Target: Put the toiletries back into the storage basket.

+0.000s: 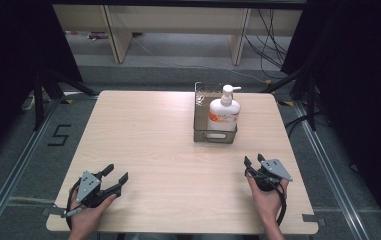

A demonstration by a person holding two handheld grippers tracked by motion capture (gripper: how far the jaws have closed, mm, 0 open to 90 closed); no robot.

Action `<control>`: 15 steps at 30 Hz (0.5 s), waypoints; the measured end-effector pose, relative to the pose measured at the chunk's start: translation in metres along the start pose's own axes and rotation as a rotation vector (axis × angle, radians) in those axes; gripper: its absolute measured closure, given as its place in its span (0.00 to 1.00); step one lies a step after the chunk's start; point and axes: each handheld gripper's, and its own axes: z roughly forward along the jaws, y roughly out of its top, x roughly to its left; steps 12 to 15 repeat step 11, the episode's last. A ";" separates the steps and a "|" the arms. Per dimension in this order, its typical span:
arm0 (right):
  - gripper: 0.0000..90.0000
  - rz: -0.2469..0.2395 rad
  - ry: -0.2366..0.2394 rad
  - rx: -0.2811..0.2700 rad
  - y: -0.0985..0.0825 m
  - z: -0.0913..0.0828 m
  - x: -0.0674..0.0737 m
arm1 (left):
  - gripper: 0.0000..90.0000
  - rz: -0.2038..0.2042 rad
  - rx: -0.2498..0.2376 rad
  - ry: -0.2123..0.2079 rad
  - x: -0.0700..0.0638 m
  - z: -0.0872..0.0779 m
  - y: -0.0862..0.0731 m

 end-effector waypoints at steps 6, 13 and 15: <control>0.54 0.006 -0.004 0.007 -0.002 -0.002 0.001 | 0.39 0.009 0.001 -0.006 0.001 0.000 0.000; 0.54 0.037 -0.002 0.004 -0.004 -0.003 0.003 | 0.39 0.001 0.001 -0.004 0.000 0.001 0.000; 0.54 0.037 -0.002 0.004 -0.004 -0.003 0.003 | 0.39 0.001 0.001 -0.004 0.000 0.001 0.000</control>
